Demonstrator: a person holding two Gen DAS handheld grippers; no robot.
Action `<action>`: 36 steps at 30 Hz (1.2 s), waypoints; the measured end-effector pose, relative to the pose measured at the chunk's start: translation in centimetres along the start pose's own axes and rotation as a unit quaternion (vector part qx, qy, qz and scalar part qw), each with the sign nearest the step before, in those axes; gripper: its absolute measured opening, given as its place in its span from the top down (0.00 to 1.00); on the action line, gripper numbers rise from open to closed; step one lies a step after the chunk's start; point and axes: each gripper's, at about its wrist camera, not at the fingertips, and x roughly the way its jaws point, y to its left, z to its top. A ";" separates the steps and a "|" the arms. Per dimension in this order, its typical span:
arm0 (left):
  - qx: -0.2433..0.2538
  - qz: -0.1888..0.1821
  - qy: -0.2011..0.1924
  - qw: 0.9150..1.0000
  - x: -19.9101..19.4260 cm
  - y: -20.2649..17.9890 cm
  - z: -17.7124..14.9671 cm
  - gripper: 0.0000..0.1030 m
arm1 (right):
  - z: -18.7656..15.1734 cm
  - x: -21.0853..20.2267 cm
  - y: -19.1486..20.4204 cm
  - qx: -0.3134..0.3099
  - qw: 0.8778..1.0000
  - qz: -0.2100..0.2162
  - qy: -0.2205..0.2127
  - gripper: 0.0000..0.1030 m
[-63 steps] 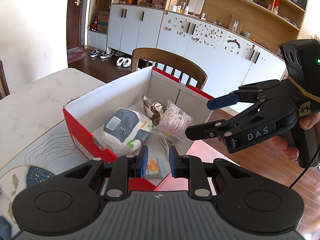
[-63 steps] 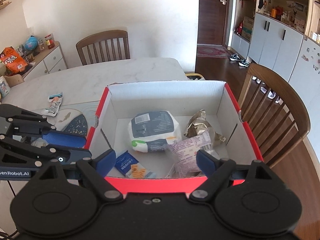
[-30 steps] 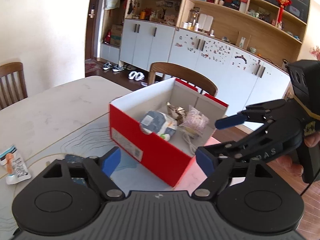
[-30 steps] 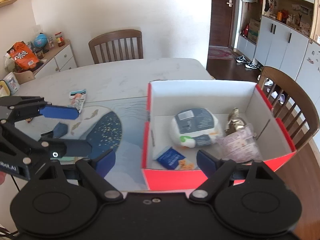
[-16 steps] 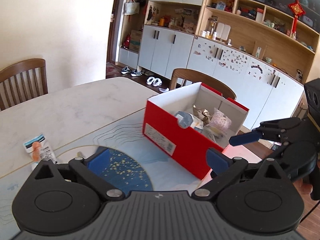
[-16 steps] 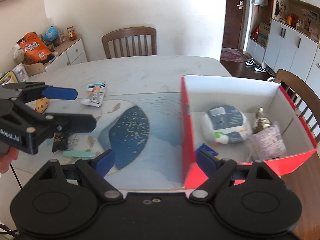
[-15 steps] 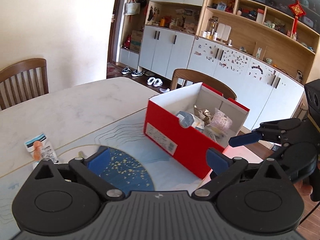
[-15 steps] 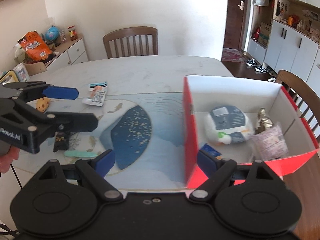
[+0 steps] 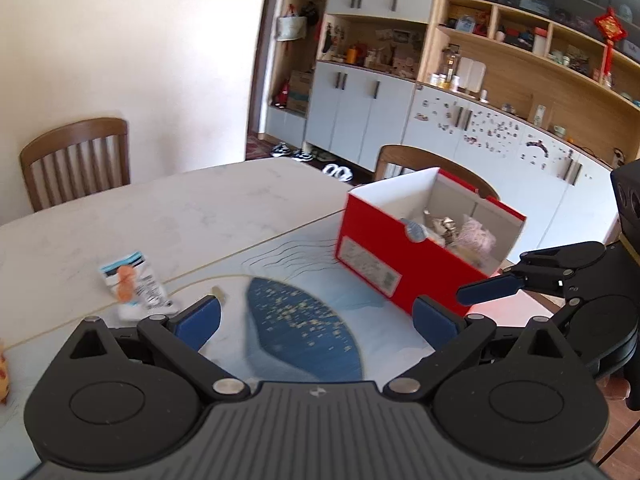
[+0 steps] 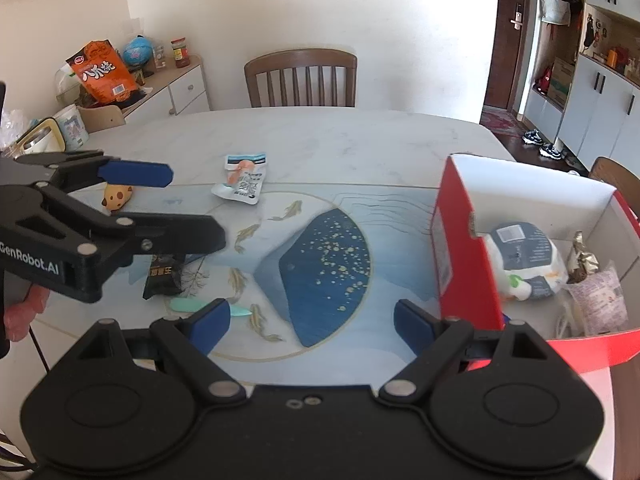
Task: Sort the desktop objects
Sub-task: 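Withdraw both tools up out of the shoebox toward the table, then grasp the black snack packet with the left tool while the right tool grasps the mint-green stick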
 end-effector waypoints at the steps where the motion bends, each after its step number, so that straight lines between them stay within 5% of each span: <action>1: -0.005 0.003 0.001 1.000 -0.1 0.5 -0.3 0.00 | 0.0 0.2 0.2 -0.002 1.000 0.000 -0.001 0.13; 11: -0.016 0.049 0.008 0.999 -1.0 4.0 -3.1 0.00 | 0.0 2.1 2.0 -0.013 1.000 0.012 0.003 0.14; 36: -0.034 0.061 0.068 0.995 2.4 9.3 -7.6 0.00 | -1.2 7.9 6.7 -0.079 0.994 0.051 0.049 0.14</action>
